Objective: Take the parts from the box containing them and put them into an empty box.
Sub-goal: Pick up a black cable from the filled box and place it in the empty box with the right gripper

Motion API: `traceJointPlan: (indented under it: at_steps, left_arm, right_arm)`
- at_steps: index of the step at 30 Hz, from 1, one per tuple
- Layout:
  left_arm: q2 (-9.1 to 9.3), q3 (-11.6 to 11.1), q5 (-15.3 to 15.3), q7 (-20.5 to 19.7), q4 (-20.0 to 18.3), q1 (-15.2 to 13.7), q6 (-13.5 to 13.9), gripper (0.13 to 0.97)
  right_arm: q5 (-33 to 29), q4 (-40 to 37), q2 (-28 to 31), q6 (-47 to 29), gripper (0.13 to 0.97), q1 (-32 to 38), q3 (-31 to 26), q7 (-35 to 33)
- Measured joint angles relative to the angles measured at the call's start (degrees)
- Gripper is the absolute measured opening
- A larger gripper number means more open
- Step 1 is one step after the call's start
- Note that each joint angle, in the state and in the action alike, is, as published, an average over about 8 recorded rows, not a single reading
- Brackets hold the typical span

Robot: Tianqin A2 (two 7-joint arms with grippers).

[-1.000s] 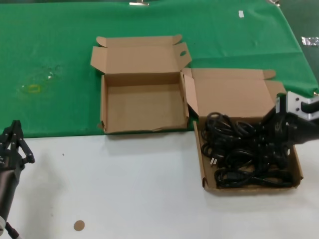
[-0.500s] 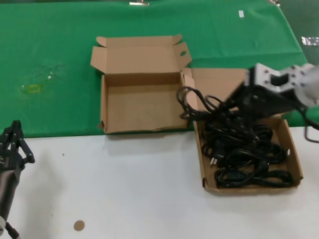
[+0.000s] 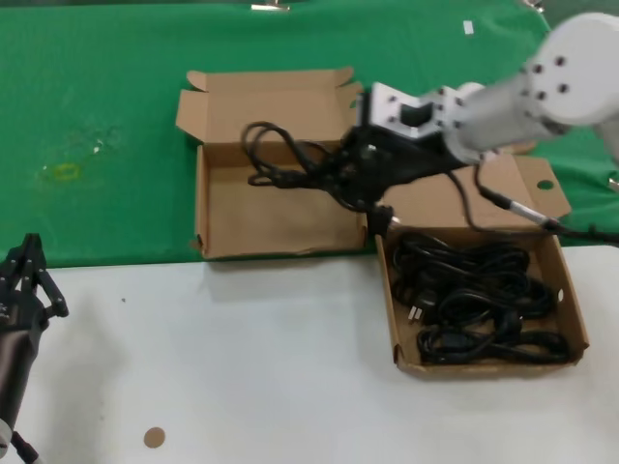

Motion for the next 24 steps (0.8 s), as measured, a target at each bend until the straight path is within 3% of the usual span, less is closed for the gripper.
traceJointPlan:
  at_steps: [11,24]
  left_arm:
    - [0.0,0.0,0.0,0.0,0.0,0.0,0.0,0.152]
    - [0.0,0.0,0.0,0.0,0.0,0.0,0.0,0.152]
  right_arm:
    - [-3.1,-9.6,-9.4,5.6,0.163,4.1,-1.8,0.6]
    - [-3.1,-21.9,-13.7,10.4,0.162,6.7,-2.0,-4.8]
